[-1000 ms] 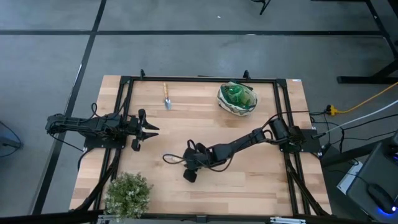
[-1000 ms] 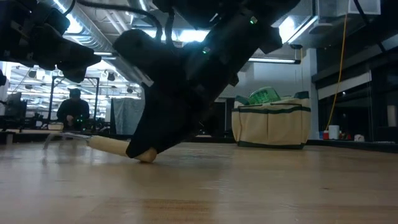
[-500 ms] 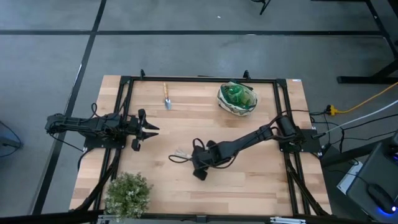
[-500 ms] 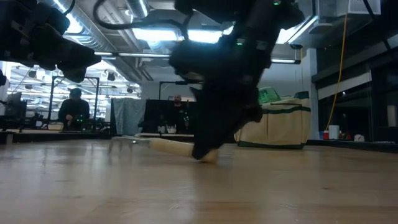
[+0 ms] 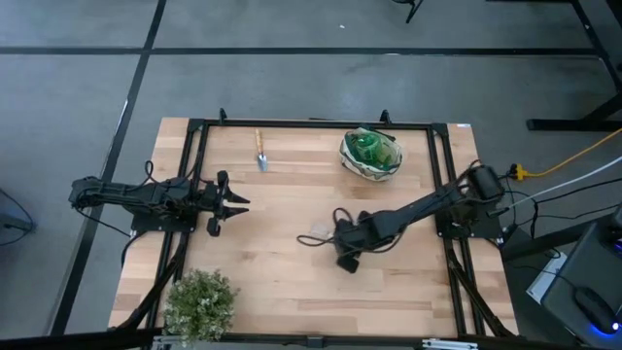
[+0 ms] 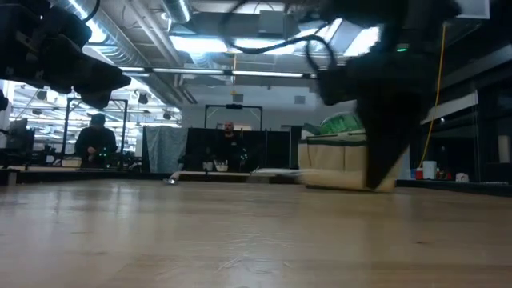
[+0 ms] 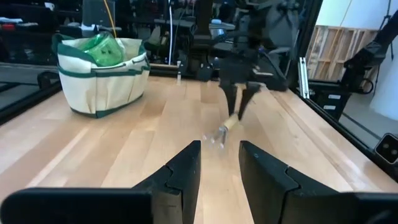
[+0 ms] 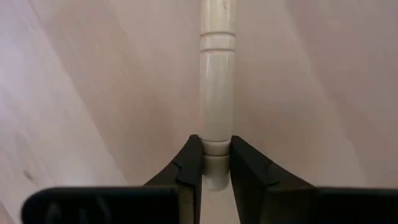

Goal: Pick & Place Garden tools in Gardening bag
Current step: Move the mini rake to the center left of the table, then move the hand trowel to the center of the table

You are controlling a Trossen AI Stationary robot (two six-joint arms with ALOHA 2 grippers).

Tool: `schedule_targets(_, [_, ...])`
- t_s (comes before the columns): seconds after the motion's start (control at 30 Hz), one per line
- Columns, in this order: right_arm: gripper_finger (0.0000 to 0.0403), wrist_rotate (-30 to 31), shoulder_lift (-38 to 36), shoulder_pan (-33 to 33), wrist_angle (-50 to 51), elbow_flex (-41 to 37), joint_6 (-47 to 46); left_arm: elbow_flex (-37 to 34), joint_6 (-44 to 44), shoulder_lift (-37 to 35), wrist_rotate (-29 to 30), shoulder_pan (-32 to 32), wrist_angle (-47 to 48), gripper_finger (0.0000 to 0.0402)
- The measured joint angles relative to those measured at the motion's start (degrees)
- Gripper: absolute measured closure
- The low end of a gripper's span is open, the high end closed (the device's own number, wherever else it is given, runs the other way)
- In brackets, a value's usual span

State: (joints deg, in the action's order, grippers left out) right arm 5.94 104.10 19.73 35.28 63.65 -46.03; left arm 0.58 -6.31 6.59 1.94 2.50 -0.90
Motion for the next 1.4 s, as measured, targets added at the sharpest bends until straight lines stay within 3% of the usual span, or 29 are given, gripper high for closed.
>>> schedule_targets(0.4, [0.0346, -2.58, -21.14, 2.06, 0.49, -23.06, -14.25, -0.02, 0.00, 0.92, -0.01, 0.01, -0.12, 0.0296])
schedule_targets(0.7, [0.0340, -6.59, -28.00, 7.27, 0.39, -31.55, -24.56, -0.02, 0.00, 0.92, -0.01, 0.00, -0.16, 0.0296])
schedule_targets(1.07, [0.0218, -7.11, -28.07, 9.31, -0.14, -32.09, -36.19, -0.02, 0.00, 0.92, -0.03, 0.02, -0.16, 0.0296])
schedule_targets(1.23, [0.0165, -13.57, -28.11, 9.22, -0.46, -32.03, -35.71, -0.02, 0.00, 0.92, -0.03, 0.02, -0.14, 0.0296])
schedule_targets(1.4, [0.0140, -17.23, -28.33, 8.99, 0.12, -32.05, -37.24, -0.02, 0.00, 0.92, -0.05, 0.00, -0.16, 0.0296])
